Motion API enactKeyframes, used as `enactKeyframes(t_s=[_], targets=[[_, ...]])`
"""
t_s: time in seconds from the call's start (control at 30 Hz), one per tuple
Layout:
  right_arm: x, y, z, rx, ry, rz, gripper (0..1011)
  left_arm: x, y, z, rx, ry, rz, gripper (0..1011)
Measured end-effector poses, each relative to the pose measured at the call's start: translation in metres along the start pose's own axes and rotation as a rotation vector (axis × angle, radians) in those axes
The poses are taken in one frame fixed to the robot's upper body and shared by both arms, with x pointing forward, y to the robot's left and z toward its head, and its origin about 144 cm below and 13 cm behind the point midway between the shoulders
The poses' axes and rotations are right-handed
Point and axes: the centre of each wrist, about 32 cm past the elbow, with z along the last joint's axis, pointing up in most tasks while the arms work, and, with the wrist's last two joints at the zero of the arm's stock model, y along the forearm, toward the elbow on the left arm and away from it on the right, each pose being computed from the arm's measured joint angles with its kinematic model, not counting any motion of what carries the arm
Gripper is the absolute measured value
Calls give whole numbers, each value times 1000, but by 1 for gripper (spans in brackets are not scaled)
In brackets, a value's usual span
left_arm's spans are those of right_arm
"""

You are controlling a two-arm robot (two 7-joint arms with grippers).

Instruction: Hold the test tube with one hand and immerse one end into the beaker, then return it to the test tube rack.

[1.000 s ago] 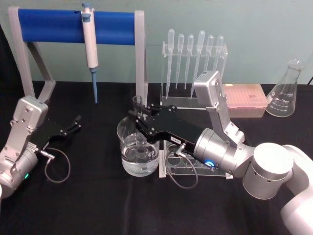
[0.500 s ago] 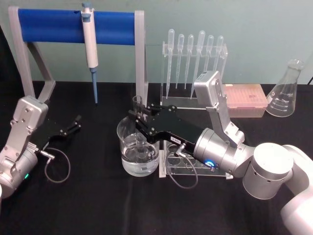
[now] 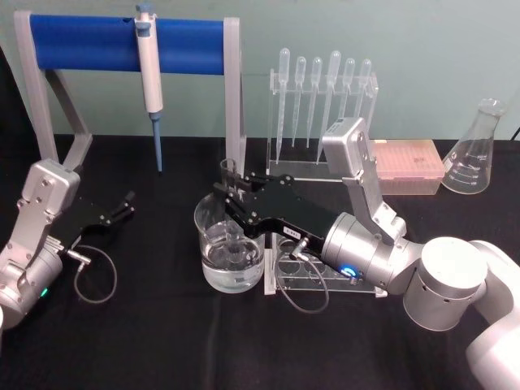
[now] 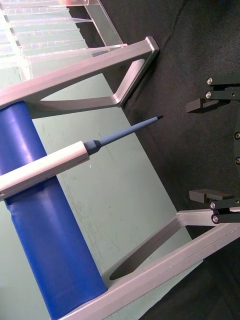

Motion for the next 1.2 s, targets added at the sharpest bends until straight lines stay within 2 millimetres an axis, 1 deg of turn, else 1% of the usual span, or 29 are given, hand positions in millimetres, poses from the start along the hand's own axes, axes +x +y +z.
enactKeyframes(t_s=[1.03,1.2], targets=[[0,0,0,0,-1,0,224,0,0,0,0,0,0,1000],[0,1,5,6,-9,-3,224,0,0,0,0,0,0,1000]])
